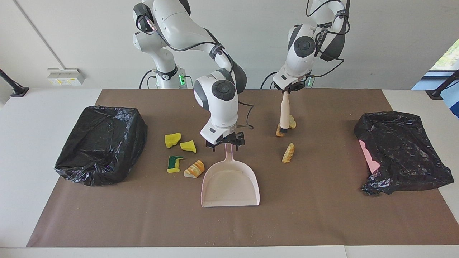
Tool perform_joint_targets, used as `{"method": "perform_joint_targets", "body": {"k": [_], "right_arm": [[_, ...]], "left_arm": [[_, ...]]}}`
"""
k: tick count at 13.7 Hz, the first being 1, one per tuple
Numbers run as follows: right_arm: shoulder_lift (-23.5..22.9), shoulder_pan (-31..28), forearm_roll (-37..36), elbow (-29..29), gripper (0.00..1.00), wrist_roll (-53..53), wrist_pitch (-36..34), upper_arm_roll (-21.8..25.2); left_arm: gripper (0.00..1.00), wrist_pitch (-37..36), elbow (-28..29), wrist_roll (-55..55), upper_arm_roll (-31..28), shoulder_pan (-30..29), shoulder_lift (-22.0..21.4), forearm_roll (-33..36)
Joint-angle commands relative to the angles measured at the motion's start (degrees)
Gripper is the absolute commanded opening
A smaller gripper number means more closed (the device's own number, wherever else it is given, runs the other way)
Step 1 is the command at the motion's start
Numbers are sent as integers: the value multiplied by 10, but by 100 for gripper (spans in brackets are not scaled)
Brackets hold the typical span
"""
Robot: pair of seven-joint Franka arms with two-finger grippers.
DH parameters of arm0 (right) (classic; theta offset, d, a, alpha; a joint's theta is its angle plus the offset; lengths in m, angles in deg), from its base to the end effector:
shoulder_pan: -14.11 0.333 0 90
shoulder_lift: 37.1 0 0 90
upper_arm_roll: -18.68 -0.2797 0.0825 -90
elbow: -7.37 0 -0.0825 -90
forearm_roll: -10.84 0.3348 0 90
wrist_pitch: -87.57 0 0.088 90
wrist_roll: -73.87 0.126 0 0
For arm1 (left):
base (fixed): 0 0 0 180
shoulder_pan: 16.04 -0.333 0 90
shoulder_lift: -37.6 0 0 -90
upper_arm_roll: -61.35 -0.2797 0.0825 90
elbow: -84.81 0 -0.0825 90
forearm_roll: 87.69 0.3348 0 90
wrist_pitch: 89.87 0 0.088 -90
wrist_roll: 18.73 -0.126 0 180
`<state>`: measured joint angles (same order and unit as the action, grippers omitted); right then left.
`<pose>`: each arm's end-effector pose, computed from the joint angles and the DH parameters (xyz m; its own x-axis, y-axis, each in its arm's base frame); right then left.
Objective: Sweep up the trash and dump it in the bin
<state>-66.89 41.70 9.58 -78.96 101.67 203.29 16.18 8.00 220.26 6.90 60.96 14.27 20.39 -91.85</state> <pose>0.5518 0.3135 0.3351 0.9990 0.0439 -0.0066 0.0439 -0.9990 0.0013 0.3156 -0.1910 0.3904 0.9389 -0.0333 -0.3427 -0.0686 -0.9935 -0.0913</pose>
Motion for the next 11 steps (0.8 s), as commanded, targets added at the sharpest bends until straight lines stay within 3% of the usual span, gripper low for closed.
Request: {"method": "perform_joint_targets", "body": {"k": [1, 5, 7, 9, 11], "right_arm": [[12, -1, 7, -37, 97, 2, 21, -1], [20, 0, 7, -39, 65, 7, -7, -13], [21, 1, 7, -38, 47, 8, -15, -13], [21, 1, 8, -38, 0, 15, -17, -13], [19, -7, 7, -34, 0, 18, -29, -13]], "left_arm": [[0, -14, 9, 166, 3, -5, -14, 7], [0, -6, 60, 240, 5, -23, -54, 14], [0, 13, 79, 299, 6, -17, -50, 12], [0, 53, 104, 337, 7, -10, -48, 3], [0, 89, 112, 350, 6, -9, -37, -49]]}}
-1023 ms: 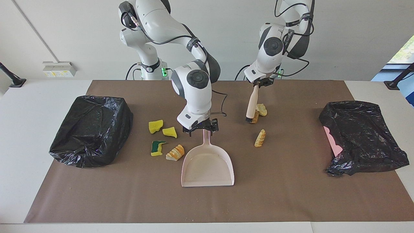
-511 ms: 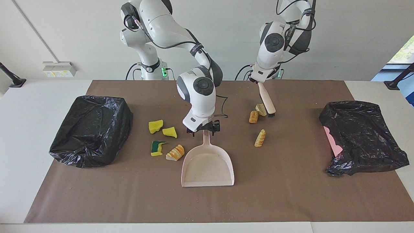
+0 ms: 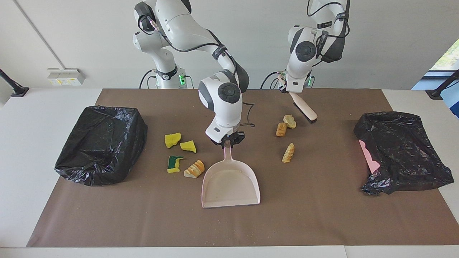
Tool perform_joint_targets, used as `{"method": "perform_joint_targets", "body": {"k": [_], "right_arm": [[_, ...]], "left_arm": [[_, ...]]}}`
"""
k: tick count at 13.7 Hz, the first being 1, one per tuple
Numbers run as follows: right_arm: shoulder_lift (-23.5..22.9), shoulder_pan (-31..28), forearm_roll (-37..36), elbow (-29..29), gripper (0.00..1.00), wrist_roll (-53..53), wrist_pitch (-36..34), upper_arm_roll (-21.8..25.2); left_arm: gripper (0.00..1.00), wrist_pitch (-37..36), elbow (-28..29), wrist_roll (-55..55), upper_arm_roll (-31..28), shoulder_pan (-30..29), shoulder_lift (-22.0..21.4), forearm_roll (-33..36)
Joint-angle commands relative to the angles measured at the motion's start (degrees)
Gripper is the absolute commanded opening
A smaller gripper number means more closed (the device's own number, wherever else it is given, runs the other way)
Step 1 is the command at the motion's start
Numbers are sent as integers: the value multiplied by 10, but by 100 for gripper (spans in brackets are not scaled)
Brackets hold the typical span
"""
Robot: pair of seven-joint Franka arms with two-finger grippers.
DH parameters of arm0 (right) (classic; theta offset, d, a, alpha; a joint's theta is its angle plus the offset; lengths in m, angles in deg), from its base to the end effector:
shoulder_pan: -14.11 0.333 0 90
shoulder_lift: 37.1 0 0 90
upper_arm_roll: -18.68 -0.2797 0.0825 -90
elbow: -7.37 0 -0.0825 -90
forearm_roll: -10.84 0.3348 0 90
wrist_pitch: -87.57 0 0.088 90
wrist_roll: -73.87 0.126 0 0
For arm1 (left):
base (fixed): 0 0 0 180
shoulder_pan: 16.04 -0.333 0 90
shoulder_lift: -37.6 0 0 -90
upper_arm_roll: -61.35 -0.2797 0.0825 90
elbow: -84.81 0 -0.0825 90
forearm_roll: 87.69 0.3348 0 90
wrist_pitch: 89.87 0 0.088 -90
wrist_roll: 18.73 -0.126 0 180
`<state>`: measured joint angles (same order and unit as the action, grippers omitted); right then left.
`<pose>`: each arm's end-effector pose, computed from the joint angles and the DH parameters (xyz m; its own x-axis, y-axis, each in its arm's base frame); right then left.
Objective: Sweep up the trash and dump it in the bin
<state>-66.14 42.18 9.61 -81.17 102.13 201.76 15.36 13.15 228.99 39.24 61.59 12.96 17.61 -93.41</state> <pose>0.5351 0.3195 0.3250 0.9968 0.0569 -0.0556 0.0580 -0.9981 0.0196 0.2935 -0.1760 0.3553 0.8077 0.5288 -0.2607 0.4672 -0.8438 -0.2640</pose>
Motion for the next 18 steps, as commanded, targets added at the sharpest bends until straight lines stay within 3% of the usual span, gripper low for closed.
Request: {"method": "perform_joint_targets", "body": {"k": [1, 6, 8, 10, 14, 16, 18], "right_arm": [[13, -14, 7, -10, 0, -2, -18, -5], [94, -59, 19, -38, 0, -215, -45, -5], [143, -80, 19, -73, 0, -336, -93, -5], [196, -97, 13, -131, 0, -424, -110, -5], [257, -103, 8, -248, 0, -682, -54, -4], [300, -94, 8, -328, 0, -704, 7, -4], [318, -60, -4, -346, 0, -704, 1, -4]], "left_arm": [[0, 49, 23, 34, 0, 5, 0, -49], [0, 140, 6, 37, 1, 39, 54, -96], [0, 145, -26, 29, 0, 39, 78, -97], [0, 122, -43, -63, -1, 34, 86, -95], [0, 126, -41, -145, -1, 18, 87, -92], [0, 112, -36, -209, -3, -8, 86, -88], [0, 104, -35, -248, -1, -24, 86, -81]]}}
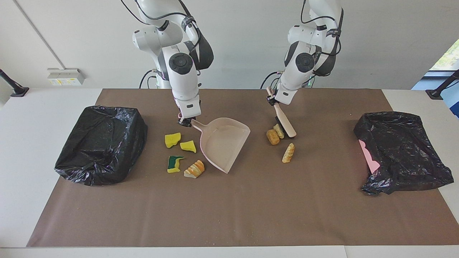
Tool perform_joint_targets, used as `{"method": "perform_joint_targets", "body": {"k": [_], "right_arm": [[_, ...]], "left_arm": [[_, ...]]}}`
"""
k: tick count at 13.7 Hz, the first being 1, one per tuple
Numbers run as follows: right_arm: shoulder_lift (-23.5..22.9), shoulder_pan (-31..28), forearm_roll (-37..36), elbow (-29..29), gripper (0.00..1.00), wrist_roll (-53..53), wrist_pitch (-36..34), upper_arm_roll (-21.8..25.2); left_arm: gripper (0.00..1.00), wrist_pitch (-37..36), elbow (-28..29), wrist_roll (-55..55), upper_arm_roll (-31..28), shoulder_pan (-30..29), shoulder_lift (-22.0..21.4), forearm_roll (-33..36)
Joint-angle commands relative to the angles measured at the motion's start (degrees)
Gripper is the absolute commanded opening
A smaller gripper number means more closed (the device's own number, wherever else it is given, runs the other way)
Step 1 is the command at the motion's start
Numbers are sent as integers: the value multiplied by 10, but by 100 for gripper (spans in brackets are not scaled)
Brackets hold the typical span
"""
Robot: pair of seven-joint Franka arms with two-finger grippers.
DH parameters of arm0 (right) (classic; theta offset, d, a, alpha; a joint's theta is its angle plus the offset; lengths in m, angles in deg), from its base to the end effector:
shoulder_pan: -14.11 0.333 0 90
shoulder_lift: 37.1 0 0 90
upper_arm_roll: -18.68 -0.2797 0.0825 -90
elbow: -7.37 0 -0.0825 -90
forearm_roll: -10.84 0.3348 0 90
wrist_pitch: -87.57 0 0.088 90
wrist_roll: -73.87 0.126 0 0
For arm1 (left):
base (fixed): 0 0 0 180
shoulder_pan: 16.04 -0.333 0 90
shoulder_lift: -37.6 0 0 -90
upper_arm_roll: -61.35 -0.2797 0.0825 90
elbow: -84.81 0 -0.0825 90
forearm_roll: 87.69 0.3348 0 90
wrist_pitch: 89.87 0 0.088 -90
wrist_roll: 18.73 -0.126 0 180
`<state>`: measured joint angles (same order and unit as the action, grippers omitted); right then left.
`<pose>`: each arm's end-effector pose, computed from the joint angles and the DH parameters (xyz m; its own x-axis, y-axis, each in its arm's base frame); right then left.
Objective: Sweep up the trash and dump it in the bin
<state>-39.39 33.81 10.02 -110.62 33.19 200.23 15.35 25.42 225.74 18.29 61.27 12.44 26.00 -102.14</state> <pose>0.4559 0.1924 0.3751 0.4307 0.8961 -0.1071 0.8948 -0.4395 -0.0788 0.3359 -0.2033 0.3335 0.9093 0.2678 -0.3184 0.2831 -0.9591 0.0019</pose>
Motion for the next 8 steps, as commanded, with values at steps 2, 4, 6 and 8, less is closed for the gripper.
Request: {"method": "perform_joint_targets", "body": {"k": [2, 4, 6, 8], "right_arm": [[64, 49, -31, -83, 0, 0, 25, -4], [62, 65, -65, -94, 0, 10, 46, -5], [63, 77, -74, -97, 0, 17, 55, -5], [52, 89, -81, -98, 0, 32, 59, -5]], "left_arm": [[0, -12, -3, -40, 2, -16, 3, 14], [0, -7, -3, -44, 2, -14, 3, 14], [0, 6, -2, -66, 2, -16, 3, 14], [0, 15, 0, -109, 3, -12, 3, 14]]}}
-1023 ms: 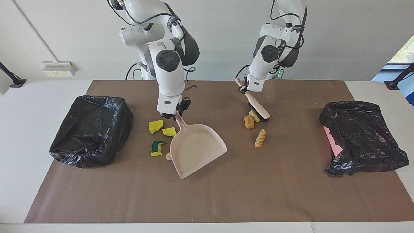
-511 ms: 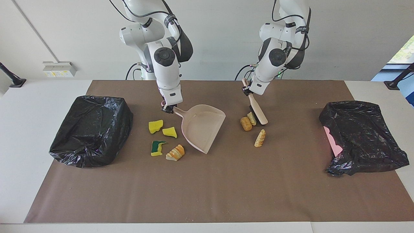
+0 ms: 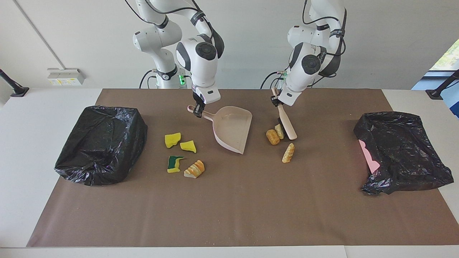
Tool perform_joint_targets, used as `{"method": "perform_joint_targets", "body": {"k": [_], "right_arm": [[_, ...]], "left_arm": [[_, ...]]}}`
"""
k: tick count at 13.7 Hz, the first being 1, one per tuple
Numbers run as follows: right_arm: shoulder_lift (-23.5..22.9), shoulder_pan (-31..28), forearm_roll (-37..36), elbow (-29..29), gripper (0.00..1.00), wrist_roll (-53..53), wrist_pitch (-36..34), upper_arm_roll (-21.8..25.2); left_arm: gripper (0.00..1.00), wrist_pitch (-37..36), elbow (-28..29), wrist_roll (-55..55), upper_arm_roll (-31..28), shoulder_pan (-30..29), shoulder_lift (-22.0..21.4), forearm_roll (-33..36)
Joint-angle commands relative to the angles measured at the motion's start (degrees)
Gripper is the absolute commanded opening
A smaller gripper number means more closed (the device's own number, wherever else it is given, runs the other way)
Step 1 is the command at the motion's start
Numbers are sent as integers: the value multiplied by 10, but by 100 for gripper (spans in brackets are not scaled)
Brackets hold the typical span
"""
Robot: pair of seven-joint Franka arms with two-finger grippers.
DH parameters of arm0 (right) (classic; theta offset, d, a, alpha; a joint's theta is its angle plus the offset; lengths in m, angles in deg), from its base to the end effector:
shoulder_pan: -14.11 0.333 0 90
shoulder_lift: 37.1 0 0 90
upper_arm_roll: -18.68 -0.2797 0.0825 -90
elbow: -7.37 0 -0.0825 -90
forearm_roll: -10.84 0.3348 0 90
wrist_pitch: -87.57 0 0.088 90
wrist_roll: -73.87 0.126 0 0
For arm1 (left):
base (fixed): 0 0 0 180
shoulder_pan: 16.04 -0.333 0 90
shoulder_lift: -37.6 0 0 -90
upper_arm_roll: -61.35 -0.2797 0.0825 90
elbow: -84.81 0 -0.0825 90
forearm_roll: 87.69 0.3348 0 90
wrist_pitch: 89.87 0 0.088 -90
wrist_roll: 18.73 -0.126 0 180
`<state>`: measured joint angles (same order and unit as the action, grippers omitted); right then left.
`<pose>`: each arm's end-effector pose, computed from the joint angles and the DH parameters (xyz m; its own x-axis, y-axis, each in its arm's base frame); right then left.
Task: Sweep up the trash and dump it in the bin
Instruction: 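Sweep the nearest chunks into the dustpan with the left gripper's brush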
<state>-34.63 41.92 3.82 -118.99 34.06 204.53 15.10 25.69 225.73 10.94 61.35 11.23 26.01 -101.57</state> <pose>0.4030 0.2356 0.3625 0.2596 0.9521 -0.1617 0.9648 -0.2629 0.0008 0.3408 -0.1961 0.3336 0.9384 0.1581 -0.3071 0.1782 -0.9832 0.0386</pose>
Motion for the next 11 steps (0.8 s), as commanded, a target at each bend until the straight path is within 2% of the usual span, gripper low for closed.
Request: {"method": "perform_joint_targets", "body": {"k": [1, 3, 7, 11], "right_arm": [[-6, 27, -29, -13, 0, 59, 20, -2], [-18, 33, -38, -12, 0, 79, 23, -2], [-19, 33, -37, -12, 0, 81, 27, -2], [-20, 33, -35, -12, 0, 96, 27, -3]], "left_arm": [[0, 12, 0, -48, 3, 3, 3, 9], [0, 13, 0, -74, 4, 22, 3, 9], [0, 41, -2, -82, 4, 109, -2, 2], [0, 39, -38, -82, 4, 158, 7, -5]]}}
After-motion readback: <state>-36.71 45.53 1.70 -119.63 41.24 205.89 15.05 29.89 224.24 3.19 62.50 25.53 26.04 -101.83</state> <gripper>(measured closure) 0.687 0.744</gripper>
